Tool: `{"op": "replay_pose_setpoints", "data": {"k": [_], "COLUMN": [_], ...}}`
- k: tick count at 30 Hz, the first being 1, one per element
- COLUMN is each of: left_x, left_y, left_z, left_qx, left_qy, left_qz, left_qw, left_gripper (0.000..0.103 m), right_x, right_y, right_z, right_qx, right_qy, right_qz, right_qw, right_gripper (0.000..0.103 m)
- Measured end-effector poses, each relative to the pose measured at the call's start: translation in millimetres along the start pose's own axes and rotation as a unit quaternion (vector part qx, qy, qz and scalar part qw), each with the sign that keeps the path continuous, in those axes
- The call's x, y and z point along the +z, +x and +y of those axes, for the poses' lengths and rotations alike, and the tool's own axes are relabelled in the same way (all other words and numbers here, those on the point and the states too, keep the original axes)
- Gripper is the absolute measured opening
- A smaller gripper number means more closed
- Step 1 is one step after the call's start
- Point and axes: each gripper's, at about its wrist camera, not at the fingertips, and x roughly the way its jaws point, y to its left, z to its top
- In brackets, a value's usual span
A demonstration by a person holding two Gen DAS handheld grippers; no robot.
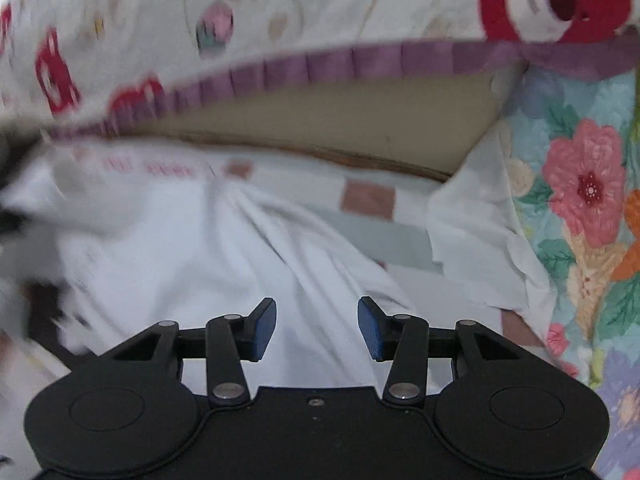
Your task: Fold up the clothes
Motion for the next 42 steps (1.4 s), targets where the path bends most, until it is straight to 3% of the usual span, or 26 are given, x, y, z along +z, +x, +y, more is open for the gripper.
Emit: {"op": "replay_pose_setpoints", "data": {"k": [3,5,6,7,8,9,11,15,19,24,27,31,36,39,42], "left_x": [-11,-17,-20,-22,-23,-23,-20,-5,14,27,42,67,94,101,109], "left_y": [11,19,21,23,23,22,16,-18,-52,-96,-125,-172,-240,-279,-319], "left_z": [-6,-8,-7,-6,-5,-5,-12,-23,-9,-3,2,14,21,14,-3], "left_qx": [-0.006,-0.016,-0.017,-0.019,-0.018,-0.008,0.017,0.062,0.08,0.105,0.114,0.118,0.115,0.119,0.159], "left_qy": [0.019,0.015,0.008,0.0,-0.001,0.004,0.027,0.073,0.018,-0.003,-0.004,-0.014,-0.014,0.011,0.054], "left_qz": [0.011,0.031,0.034,0.034,0.033,0.028,0.017,-0.047,-0.096,-0.168,-0.203,-0.249,-0.294,-0.319,-0.337], "left_qw": [0.9997,0.9993,0.9993,0.9992,0.9993,0.9996,0.9993,0.9943,0.992,0.9802,0.9725,0.9613,0.9487,0.9403,0.9265], "left_gripper": [0.019,0.021,0.021,0.021,0.016,0.002,0.003,0.003,0.003,0.003,0.003,0.003,0.003,0.003,0.003], "right_x": [-10,-16,-19,-22,-24,-26,-28,-22,-14,-28,-33,-15,3,13,21], "right_y": [24,36,39,38,34,28,8,-41,-83,-113,-127,-146,-194,-225,-254], "right_z": [-1,-8,-12,-13,-10,-5,8,24,14,21,30,36,27,20,15], "right_qx": [-0.031,-0.033,-0.029,-0.023,-0.019,-0.024,-0.047,-0.111,-0.17,-0.199,-0.19,-0.179,-0.147,-0.125,-0.106], "right_qy": [-0.018,0.024,0.051,0.071,0.076,0.074,0.067,0.062,0.062,0.069,0.089,0.092,0.116,0.132,0.145], "right_qz": [-0.005,-0.006,-0.01,-0.018,-0.027,-0.036,-0.063,-0.119,-0.151,-0.161,-0.177,-0.217,-0.288,-0.33,-0.369], "right_qw": [0.999,0.999,0.998,0.997,0.997,0.996,0.995,0.985,0.972,0.964,0.962,0.955,0.939,0.926,0.912], "right_gripper": [0.056,0.056,0.052,0.04,0.003,0.005,0.005,0.005,0.005,0.005,0.005,0.005,0.005,0.005,0.005]}}
